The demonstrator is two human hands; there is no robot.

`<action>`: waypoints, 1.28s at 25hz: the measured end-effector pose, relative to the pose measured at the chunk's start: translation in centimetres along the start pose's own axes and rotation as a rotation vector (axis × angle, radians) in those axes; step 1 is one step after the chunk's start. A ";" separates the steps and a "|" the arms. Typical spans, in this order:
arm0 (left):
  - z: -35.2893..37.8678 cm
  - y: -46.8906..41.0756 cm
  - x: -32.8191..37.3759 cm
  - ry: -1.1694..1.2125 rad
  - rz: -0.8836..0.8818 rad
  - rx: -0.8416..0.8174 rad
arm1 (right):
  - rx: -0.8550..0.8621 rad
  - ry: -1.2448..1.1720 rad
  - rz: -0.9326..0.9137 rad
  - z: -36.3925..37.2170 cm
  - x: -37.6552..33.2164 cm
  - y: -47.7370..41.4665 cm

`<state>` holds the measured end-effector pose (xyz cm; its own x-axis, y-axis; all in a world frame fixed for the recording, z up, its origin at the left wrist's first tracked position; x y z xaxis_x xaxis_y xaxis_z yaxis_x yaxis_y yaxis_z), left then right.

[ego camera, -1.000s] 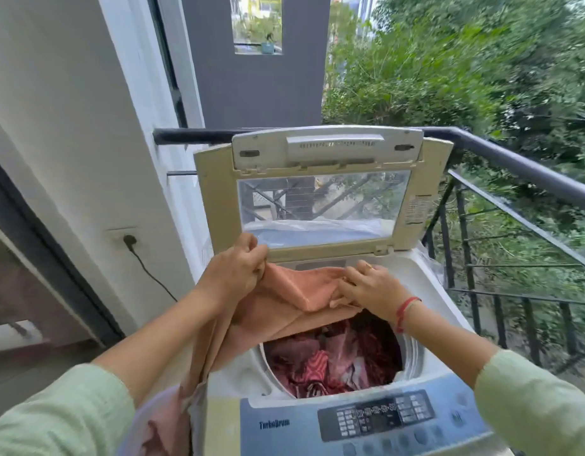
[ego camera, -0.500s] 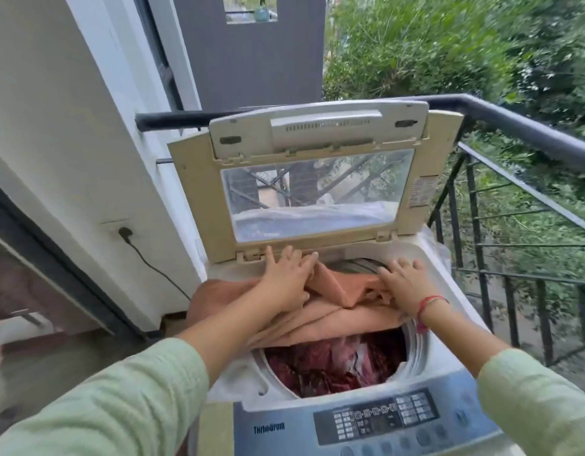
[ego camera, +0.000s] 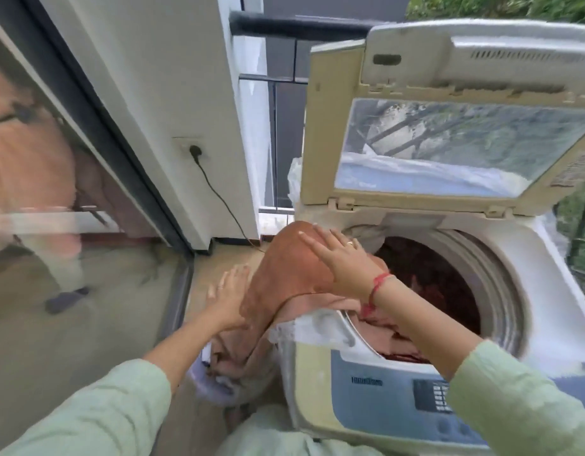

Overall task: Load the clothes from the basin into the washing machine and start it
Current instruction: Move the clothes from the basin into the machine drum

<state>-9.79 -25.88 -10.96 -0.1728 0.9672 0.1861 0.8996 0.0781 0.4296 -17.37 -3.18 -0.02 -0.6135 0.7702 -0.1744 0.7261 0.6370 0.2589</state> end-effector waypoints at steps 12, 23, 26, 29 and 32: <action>-2.0 -1.6 -1.2 0.674 0.072 0.367 | 0.506 -0.336 0.141 2.4 0.7 1.4; -18.7 2.6 15.2 0.572 0.613 0.882 | 1.169 -0.370 0.523 -7.8 12.0 9.3; -20.0 2.3 21.2 0.561 0.778 0.846 | 1.225 -0.353 0.623 -7.7 15.3 13.9; -20.5 1.2 28.2 0.644 0.815 0.768 | 1.249 -0.346 0.739 -6.6 18.3 17.5; -15.2 -2.6 33.0 0.833 0.506 0.381 | 0.919 -0.458 0.999 -1.9 22.1 18.3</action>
<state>-23.90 2.15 7.50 0.1677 0.4470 0.8787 0.9858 -0.0786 -0.1482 -18.19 25.47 2.64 0.2887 0.7291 -0.6205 0.8340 -0.5098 -0.2110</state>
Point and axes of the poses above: each hand's wrist, its own y-axis away from the middle knuckle, its own z-axis out of the palm, x = y × z, the point moved 4 cm from there along -y, towards the middle knuckle, and after that the axes turned 1 degree about y, right-handed, at the moved point
